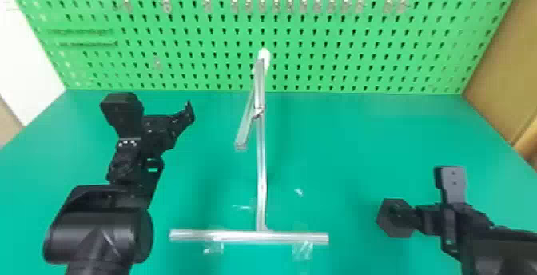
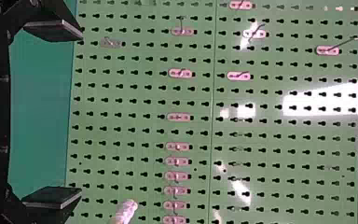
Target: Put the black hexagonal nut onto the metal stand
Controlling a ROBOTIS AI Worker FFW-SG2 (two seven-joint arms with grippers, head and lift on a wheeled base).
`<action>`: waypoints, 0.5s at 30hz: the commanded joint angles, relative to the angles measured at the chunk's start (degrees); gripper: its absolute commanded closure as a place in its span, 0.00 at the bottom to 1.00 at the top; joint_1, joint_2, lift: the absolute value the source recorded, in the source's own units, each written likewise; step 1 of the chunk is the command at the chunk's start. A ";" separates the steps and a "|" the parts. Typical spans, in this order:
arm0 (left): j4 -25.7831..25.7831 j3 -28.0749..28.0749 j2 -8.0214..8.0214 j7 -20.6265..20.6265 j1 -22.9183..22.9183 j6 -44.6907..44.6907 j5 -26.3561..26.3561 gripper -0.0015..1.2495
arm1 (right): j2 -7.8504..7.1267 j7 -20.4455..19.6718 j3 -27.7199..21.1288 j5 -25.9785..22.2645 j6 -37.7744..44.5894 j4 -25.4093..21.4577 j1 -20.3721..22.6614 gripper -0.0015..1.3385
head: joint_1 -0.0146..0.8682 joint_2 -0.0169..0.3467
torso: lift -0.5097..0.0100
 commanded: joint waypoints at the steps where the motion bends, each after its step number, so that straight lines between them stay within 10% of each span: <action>1: 0.00 0.00 0.00 0.00 0.07 -0.01 0.00 0.09 | -0.07 0.02 -0.13 0.32 0.00 0.48 -0.06 0.09 | 0.80 0.27 | 0.98; 15: 0.00 0.00 0.00 0.00 0.07 -0.27 0.09 0.09 | -0.07 0.55 -0.31 0.41 0.00 1.10 0.03 0.14 | 0.80 0.27 | 0.98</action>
